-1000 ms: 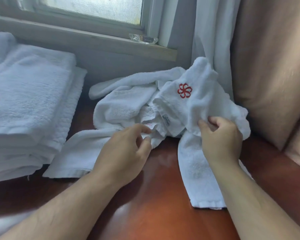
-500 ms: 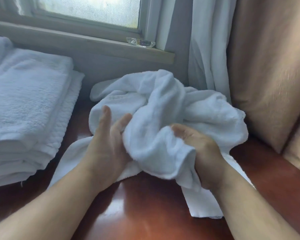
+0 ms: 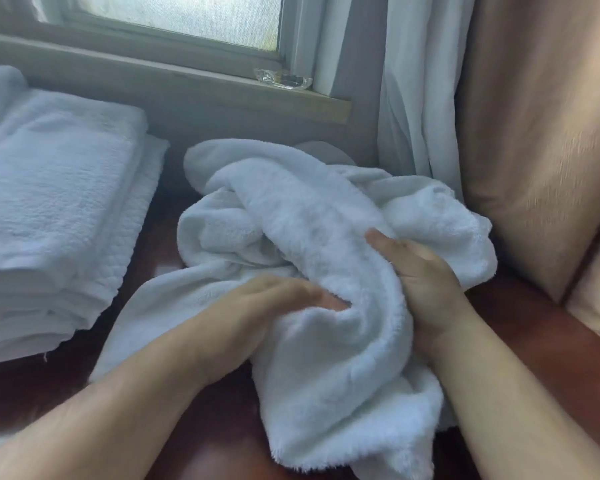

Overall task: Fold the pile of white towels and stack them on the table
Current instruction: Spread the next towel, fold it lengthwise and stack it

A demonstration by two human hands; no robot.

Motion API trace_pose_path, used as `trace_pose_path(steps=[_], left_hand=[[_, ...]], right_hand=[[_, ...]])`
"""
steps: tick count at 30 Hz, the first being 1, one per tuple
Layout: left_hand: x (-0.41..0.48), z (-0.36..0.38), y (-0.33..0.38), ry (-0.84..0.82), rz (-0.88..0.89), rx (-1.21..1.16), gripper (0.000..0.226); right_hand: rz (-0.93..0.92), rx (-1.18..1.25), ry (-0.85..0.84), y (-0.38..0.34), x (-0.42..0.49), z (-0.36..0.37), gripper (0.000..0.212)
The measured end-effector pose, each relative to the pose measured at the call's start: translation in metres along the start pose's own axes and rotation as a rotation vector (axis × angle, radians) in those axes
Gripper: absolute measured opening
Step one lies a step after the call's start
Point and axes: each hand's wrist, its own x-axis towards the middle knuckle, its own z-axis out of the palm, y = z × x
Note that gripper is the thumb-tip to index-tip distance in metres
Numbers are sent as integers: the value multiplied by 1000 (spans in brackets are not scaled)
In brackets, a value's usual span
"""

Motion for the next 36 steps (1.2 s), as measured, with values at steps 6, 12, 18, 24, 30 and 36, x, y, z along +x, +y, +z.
trace_pose_path(steps=[6, 12, 18, 24, 30, 36], left_hand=[[9, -13, -9, 481, 48, -419, 61], [2, -18, 2, 256, 41, -699, 82], [5, -31, -11, 535, 28, -685, 49], [7, -34, -23, 625, 123, -513, 31], [2, -30, -24, 714, 154, -380, 30], [-33, -9, -5, 710, 14, -262, 27]], right_hand=[[-143, 31, -146, -7, -6, 8, 29], [58, -373, -579, -6, -11, 18, 19], [133, -622, -678, -21, -28, 14, 55], [125, -1035, -502, -2, -13, 23, 45], [162, -1094, -331, 10, -10, 37, 27], [89, -1255, -126, 11, -14, 39, 34]])
